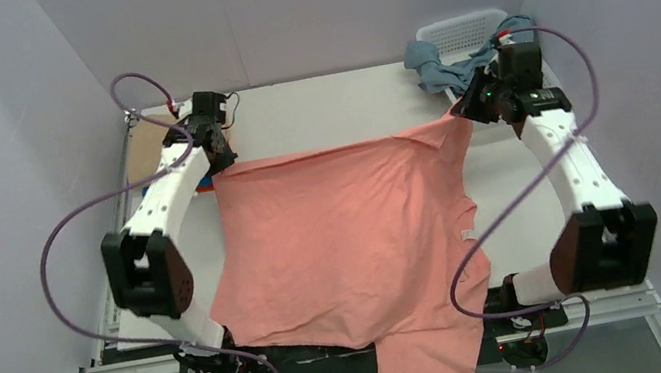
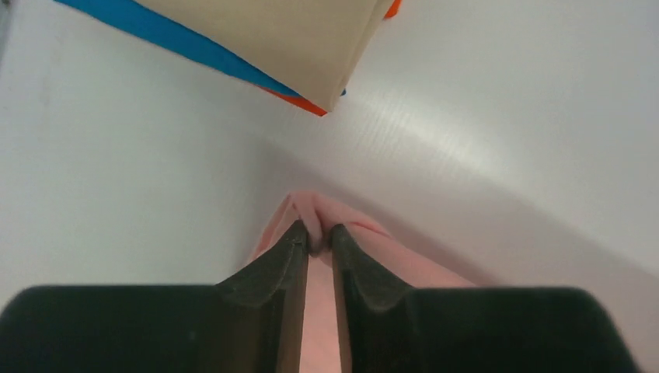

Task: Fold and stack the t-shirts
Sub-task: Flatten out the tshirt

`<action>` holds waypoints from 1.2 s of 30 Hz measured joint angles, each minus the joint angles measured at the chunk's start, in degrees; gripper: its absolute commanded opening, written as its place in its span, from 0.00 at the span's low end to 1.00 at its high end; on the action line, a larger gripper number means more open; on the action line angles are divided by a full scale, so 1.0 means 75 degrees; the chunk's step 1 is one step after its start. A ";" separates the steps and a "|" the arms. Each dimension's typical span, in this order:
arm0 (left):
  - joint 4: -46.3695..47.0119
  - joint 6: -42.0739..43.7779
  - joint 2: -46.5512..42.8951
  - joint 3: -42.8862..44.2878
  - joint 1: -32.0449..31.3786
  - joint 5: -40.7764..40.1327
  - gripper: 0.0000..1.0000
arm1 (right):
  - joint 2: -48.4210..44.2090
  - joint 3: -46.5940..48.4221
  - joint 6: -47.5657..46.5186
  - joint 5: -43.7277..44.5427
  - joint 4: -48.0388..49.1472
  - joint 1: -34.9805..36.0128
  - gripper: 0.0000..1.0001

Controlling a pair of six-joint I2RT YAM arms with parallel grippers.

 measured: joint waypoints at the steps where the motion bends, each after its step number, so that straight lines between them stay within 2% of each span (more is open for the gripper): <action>1: 0.0029 -0.0023 0.0527 0.0055 0.0061 0.0017 0.41 | 0.0466 -0.0035 0.0006 -0.0035 0.0117 0.0003 0.24; 2: -0.0122 -0.0131 0.1274 0.0332 0.0154 0.0044 0.58 | 0.1102 0.0006 0.0000 -0.0117 0.0315 0.0000 0.34; 3: -0.0274 -0.0198 0.1848 0.0641 0.0236 0.0076 0.82 | 0.1775 0.0204 -0.0003 -0.0213 0.0393 0.0000 0.52; 4: -0.0583 -0.0318 0.2486 0.1166 0.0335 0.0157 0.96 | 0.2538 0.0568 -0.0032 -0.0283 0.0423 0.0000 0.66; 5: -0.0775 -0.0434 0.3101 0.1714 0.0446 0.0239 0.98 | 0.3264 0.1020 -0.0052 -0.0329 0.0393 0.0000 0.72; 8: -0.1037 -0.0688 0.3984 0.2486 0.0708 0.0560 0.98 | 0.4838 0.2101 -0.0213 -0.0452 0.0367 0.0000 0.80; 10: -0.1224 -0.0758 0.3955 0.2468 0.0822 0.0679 0.98 | 0.4937 0.2142 -0.0283 -0.0490 0.0221 0.0041 0.82; 14: -0.1259 -0.0845 0.3276 0.2095 0.0822 0.0947 0.98 | 0.4156 0.1775 -0.0280 -0.0405 0.0093 0.0157 0.84; 18: -0.1064 -0.0930 0.1880 0.1087 0.0653 0.1413 0.98 | 0.2952 0.0941 -0.0248 -0.0388 0.0061 0.0446 0.85; 22: -0.0510 -0.1003 0.0871 -0.0090 0.0344 0.2180 0.98 | 0.2780 0.0597 -0.0219 -0.0283 -0.0012 0.1125 0.86; 26: -0.0125 -0.1049 0.1174 -0.0504 0.0114 0.3002 0.98 | 0.3579 0.0822 -0.0131 -0.0169 -0.0227 0.1612 0.87; 31: 0.0449 -0.1198 0.1445 -0.1553 0.0093 0.3707 0.98 | 0.5106 0.1923 0.0067 0.0411 -0.0702 0.1545 0.87; 36: 0.0729 -0.1399 0.1445 -0.2527 0.0093 0.3995 0.98 | 0.5738 0.2302 0.0344 0.0863 -0.1037 0.1483 0.87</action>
